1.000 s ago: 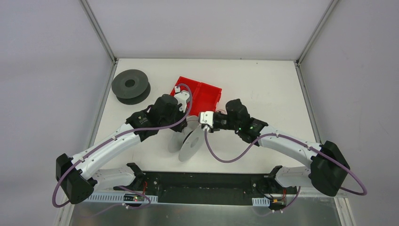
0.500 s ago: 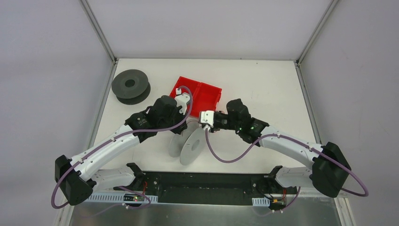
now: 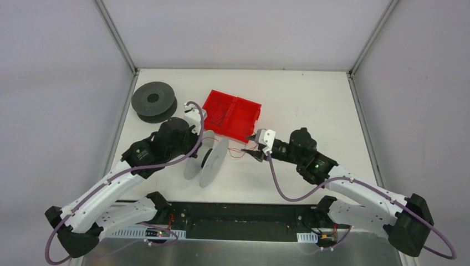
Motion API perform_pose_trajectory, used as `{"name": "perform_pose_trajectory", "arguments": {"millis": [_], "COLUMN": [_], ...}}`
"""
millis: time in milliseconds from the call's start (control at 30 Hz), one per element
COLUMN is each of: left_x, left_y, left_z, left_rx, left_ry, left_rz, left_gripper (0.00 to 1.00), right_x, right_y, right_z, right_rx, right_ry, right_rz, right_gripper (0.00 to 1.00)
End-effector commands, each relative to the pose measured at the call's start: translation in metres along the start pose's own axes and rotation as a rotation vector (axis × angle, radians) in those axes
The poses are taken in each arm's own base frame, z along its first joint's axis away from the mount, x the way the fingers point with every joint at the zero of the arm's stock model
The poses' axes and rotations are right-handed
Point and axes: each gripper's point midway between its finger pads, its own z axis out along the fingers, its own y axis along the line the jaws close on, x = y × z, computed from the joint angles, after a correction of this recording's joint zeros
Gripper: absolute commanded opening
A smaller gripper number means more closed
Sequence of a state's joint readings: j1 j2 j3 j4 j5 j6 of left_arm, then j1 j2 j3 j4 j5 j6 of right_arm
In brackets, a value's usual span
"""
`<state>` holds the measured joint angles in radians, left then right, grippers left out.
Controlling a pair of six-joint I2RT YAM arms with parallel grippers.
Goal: Wrap the cables
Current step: Wrap the cable around the cable reel.
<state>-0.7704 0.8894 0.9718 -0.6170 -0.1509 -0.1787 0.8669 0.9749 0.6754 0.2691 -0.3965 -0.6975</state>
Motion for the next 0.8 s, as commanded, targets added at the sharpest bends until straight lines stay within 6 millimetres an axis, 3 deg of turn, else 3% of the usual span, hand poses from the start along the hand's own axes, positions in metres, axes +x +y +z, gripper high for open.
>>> {"name": "perform_pose_trajectory", "arguments": {"millis": [0,133,433,633,767], "left_x": [-0.035,-0.04,-0.056,-0.062,-0.066], "left_y": [0.008,0.012,0.006,0.001,-0.001], "left_z": [-0.035,-0.054,-0.092,-0.101,-0.106], "left_rx": [-0.013,-0.012,0.062,0.096,0.111], "left_ry": [-0.136,-0.185,-0.277,-0.29,-0.303], "left_rz": [-0.028,-0.053,-0.104,-0.12,-0.125], "left_gripper": [0.0,0.0,0.0,0.0,0.0], "right_x": [0.001,0.011,0.03,0.043,0.063], "right_y": [0.001,0.003,0.021,0.029,0.041], "right_z": [0.002,0.012,0.042,0.062,0.078], "right_rx": [0.073,0.071,0.014,0.01,-0.02], "right_ry": [-0.095,-0.082,-0.176,-0.185,-0.142], "right_rz": [0.125,0.213,0.202,0.2,0.208], "right_gripper": [0.47,0.48,0.54,0.54,0.54]}}
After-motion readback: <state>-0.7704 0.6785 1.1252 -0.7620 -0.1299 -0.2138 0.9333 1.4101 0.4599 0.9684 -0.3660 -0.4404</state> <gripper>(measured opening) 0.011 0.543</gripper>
